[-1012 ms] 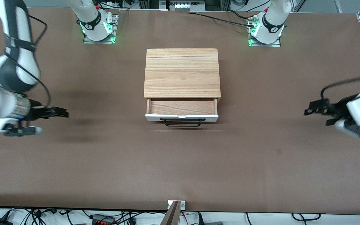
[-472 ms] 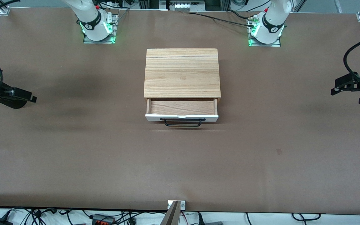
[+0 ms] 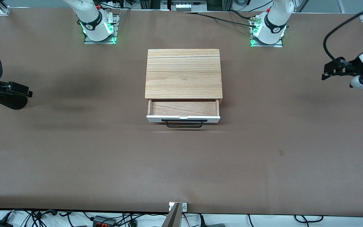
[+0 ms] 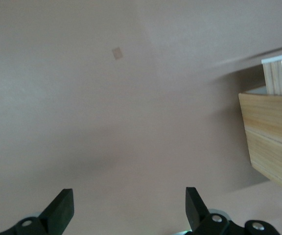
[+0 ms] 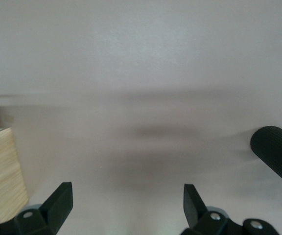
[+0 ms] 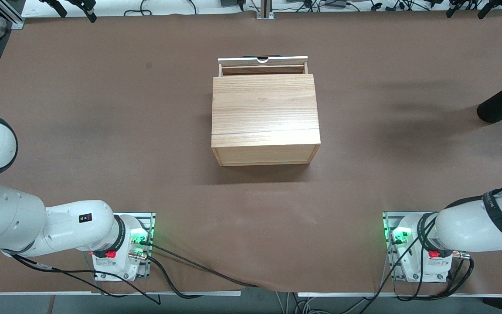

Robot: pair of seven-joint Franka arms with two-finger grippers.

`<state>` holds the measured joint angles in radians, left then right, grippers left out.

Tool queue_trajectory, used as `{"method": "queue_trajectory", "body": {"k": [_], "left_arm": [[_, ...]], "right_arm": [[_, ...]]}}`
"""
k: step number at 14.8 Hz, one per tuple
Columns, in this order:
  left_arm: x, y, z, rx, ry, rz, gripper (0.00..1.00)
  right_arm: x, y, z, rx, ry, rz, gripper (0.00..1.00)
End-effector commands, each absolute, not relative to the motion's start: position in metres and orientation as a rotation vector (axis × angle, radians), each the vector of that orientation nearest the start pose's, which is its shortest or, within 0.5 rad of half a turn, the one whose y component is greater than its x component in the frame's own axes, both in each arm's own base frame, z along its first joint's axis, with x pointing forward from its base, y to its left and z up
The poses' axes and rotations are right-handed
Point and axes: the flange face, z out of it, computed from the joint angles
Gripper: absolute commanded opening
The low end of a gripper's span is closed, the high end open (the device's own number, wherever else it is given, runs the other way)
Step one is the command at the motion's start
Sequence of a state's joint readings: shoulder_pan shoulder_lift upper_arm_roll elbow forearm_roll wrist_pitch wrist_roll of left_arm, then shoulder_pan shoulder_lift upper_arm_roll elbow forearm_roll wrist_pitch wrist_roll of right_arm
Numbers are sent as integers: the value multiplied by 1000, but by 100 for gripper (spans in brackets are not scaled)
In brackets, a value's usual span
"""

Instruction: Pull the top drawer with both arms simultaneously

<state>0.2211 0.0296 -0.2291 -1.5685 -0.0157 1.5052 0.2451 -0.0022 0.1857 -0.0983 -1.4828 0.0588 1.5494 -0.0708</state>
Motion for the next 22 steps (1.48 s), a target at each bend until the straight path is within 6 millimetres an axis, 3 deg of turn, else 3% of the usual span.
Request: {"method": "queue_trajectory", "body": {"k": [1, 4, 5, 8, 12, 22], "left_arm": [[525, -7, 594, -3096, 347, 116, 100], [509, -9, 586, -3082, 326, 59, 100], [511, -7, 587, -3081, 322, 36, 100], [515, 3, 587, -3092, 294, 15, 100], [520, 1, 584, -3096, 300, 28, 100], [519, -3, 579, -3110, 223, 66, 100]], "right_arm": [[570, -43, 569, -3121, 51, 59, 100], [562, -34, 566, -3168, 7, -88, 100], [566, -21, 564, -3173, -31, -88, 100], [562, -9, 566, -3176, -61, -55, 100], [557, -28, 569, -3160, 5, -4, 100], [551, -30, 573, -3158, -11, 45, 100]]}}
